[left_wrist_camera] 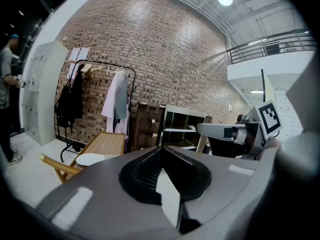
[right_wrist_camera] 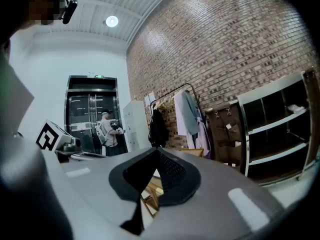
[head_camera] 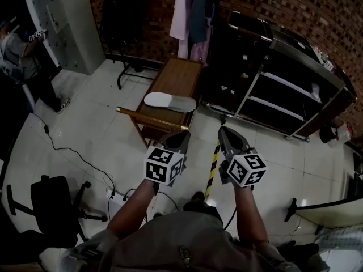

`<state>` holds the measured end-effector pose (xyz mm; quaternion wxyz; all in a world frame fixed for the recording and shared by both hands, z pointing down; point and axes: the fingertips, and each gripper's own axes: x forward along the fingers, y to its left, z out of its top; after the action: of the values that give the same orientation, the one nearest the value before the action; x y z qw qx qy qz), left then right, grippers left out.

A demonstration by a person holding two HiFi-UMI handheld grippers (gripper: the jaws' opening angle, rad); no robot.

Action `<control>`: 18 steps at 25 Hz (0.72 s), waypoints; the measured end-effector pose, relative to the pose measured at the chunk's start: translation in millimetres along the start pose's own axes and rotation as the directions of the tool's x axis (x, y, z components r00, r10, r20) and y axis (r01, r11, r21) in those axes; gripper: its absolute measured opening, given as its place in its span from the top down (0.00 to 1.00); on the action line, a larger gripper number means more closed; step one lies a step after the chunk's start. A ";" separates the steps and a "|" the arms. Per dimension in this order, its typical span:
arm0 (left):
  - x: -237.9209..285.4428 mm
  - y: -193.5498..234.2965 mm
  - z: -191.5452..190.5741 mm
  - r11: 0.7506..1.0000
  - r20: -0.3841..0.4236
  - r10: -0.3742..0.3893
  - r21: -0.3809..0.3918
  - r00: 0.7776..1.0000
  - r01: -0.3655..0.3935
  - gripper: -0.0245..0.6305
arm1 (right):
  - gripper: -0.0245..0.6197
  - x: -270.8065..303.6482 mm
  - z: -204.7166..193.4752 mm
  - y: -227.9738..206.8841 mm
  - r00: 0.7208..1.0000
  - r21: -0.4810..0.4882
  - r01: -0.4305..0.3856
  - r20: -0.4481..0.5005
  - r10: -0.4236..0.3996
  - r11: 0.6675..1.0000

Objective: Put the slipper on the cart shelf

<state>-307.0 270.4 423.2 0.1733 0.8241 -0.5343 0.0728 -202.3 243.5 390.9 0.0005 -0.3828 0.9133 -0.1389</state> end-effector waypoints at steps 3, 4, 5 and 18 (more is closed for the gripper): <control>46.4 -2.8 9.4 1.000 0.003 0.016 0.008 1.000 -0.016 0.95 | 0.96 12.9 8.1 -43.5 1.000 -0.014 -0.007 -0.011 0.007 1.000; 62.4 -3.9 12.9 1.000 0.005 0.019 0.008 1.000 -0.019 0.95 | 0.96 17.1 10.3 -58.5 1.000 -0.022 -0.008 -0.016 0.008 1.000; 78.5 -5.2 16.5 1.000 0.008 0.021 0.008 1.000 -0.021 0.95 | 0.96 21.1 12.2 -73.8 1.000 -0.029 -0.008 -0.022 0.007 1.000; 212.9 -27.6 61.6 1.000 0.005 0.005 0.009 1.000 -0.005 0.95 | 0.96 54.4 52.5 -203.6 1.000 -0.131 0.028 -0.004 -0.029 0.991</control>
<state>-196.9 76.1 425.3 0.1680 0.8238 -0.5363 0.0736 -92.7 56.1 397.9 -0.0293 -0.3946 0.9149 -0.0799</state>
